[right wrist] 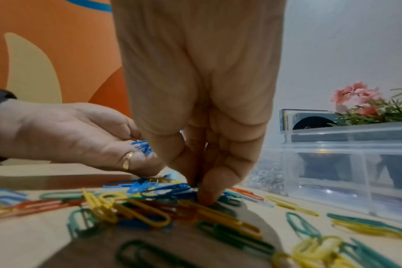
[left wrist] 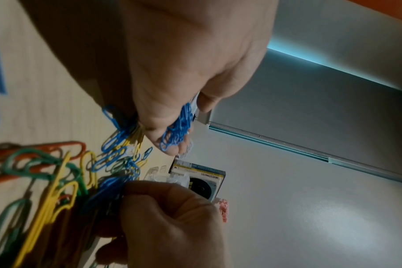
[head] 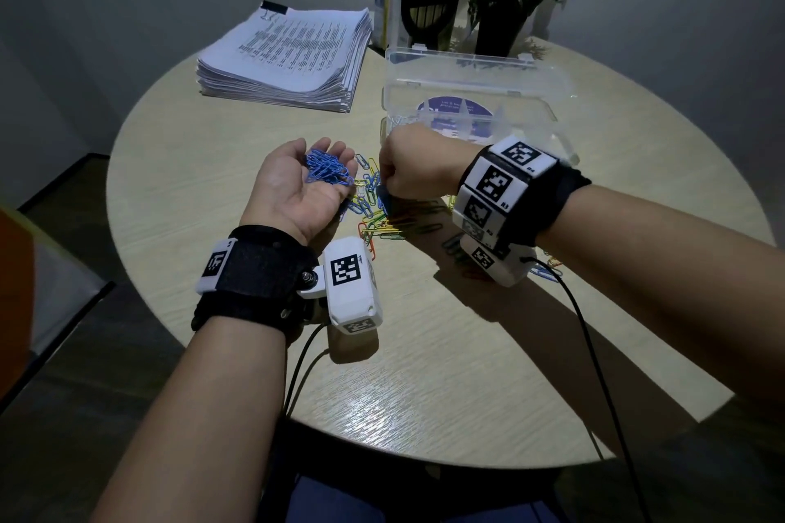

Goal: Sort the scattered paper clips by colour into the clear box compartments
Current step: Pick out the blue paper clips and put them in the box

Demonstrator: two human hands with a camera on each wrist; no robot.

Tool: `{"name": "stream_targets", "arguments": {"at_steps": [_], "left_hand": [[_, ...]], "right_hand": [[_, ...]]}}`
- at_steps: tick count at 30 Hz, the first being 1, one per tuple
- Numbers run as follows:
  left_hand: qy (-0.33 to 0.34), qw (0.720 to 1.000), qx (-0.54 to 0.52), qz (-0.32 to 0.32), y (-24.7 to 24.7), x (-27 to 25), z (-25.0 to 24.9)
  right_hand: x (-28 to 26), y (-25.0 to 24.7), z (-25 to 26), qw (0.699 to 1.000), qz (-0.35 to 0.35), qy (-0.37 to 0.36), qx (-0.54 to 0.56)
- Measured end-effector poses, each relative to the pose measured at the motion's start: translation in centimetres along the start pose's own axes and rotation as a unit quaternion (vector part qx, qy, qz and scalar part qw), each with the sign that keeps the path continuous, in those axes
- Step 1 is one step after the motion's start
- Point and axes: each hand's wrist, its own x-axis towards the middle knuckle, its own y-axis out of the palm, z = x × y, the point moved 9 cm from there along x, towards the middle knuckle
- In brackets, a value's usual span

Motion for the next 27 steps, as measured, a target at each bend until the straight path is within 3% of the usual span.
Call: {"name": "stream_targets", "arguments": {"at_steps": [18,27], "left_hand": [[0.010,1.000,-0.004,-0.013,-0.5,0.1,-0.4],[0.007,1.000,0.009,-0.008,-0.4,0.1,-0.3]], "right_hand": [[0.5,0.6,-0.8,0.995,0.026,0.089,-0.030],[0.4,0.7,-1.4,0.995,0.026,0.072,0.067]]}}
